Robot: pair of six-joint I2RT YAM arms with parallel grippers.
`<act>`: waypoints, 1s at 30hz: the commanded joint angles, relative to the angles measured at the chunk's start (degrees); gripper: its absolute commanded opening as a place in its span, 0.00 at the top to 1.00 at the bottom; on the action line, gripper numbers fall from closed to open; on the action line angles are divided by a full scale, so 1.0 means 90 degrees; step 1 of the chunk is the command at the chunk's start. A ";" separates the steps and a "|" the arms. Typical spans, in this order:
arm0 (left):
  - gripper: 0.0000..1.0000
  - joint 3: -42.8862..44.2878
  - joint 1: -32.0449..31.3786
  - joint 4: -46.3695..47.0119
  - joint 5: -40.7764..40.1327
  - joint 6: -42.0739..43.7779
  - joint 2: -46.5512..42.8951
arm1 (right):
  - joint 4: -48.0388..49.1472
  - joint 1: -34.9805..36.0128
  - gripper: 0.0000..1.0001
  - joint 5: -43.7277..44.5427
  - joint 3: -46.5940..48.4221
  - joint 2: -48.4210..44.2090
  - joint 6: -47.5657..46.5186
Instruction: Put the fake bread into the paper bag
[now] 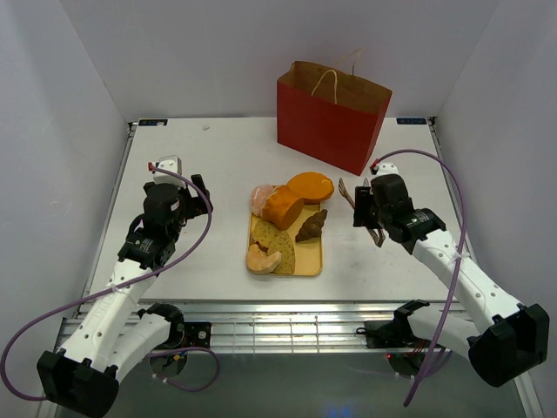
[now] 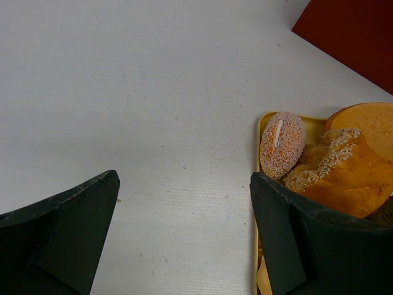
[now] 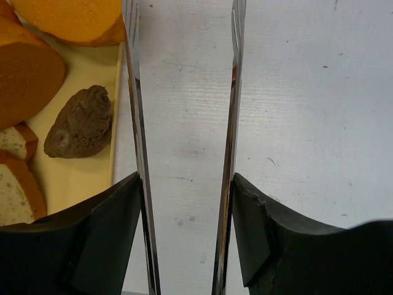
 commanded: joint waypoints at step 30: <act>0.04 0.0074 -0.0020 0.0075 -0.0055 0.0095 -0.0080 | 0.1031 -0.0010 0.38 -0.1256 0.0267 0.0537 0.0445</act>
